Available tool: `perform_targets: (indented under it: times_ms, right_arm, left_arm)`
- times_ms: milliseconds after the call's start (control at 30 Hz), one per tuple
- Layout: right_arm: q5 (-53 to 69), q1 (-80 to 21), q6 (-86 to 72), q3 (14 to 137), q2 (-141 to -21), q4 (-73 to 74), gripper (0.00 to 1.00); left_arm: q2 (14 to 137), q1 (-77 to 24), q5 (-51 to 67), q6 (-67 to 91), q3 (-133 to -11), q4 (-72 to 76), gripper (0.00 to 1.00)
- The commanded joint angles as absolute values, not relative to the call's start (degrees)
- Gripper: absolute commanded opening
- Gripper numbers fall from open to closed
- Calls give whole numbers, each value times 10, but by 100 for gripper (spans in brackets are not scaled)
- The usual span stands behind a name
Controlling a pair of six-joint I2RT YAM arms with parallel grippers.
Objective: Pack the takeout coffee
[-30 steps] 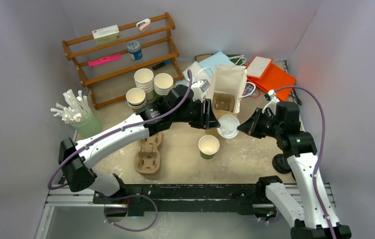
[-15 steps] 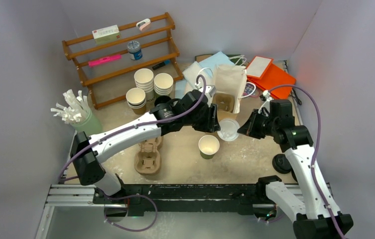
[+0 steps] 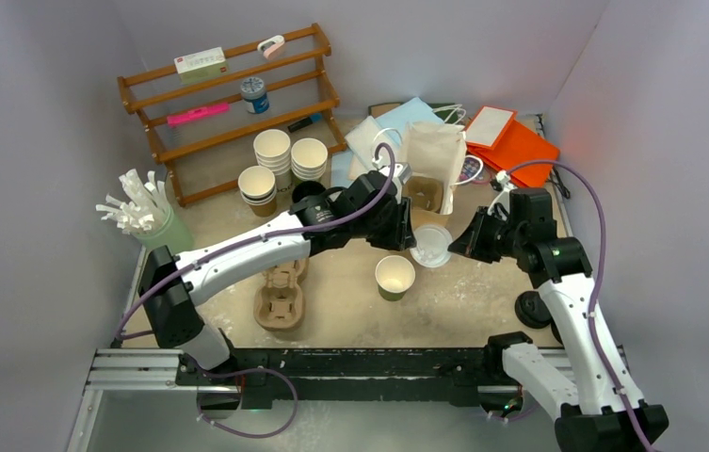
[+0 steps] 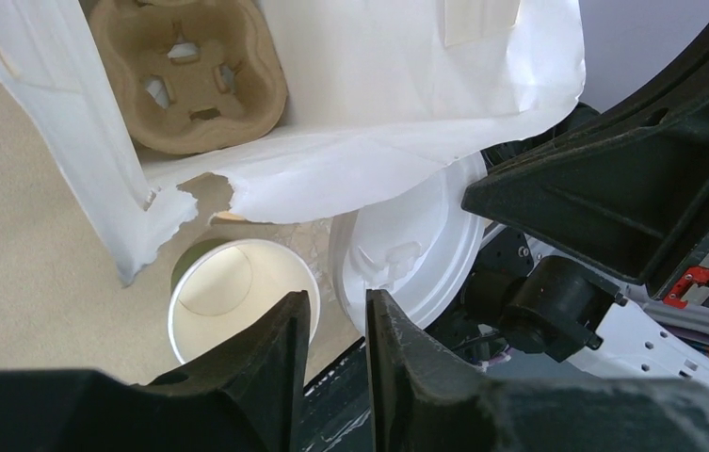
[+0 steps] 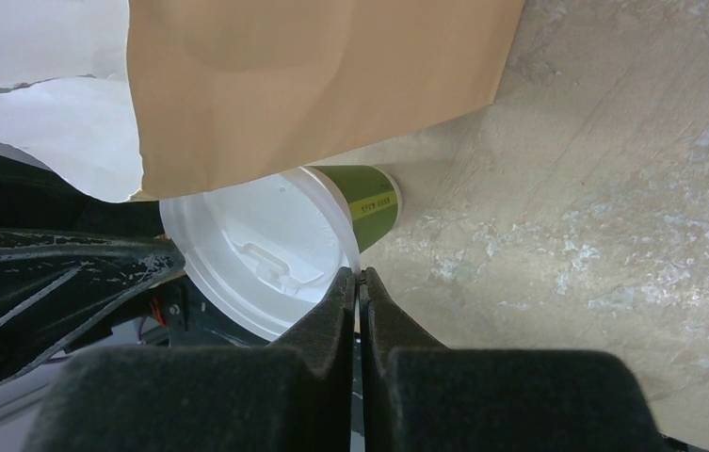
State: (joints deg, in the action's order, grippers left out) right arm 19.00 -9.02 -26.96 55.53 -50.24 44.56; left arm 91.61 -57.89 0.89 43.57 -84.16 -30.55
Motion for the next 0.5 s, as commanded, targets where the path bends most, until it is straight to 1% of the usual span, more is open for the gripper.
perform_targets:
  times_ms: [0, 67, 233, 333, 400, 467]
  right_arm:
    - [201, -95, -268, 570, -496, 454, 0]
    - [204, -95, -269, 569, -495, 455, 0]
    - [207, -96, -275, 559, -486, 456, 0]
    - [211, -96, -279, 554, -481, 453, 0]
    - [215, -96, -279, 554, -482, 454, 0]
    - [219, -96, -279, 556, -483, 454, 0]
  left_arm:
    - [924, -580, 3, 420, -866, -280, 29]
    - [925, -580, 2, 419, -866, -279, 26]
    - [937, -580, 2, 420, -874, -283, 25]
    - [939, -580, 2, 419, -872, -281, 22]
    - [942, -580, 8, 418, -871, -279, 18]
    - [943, -580, 11, 417, -870, -280, 12]
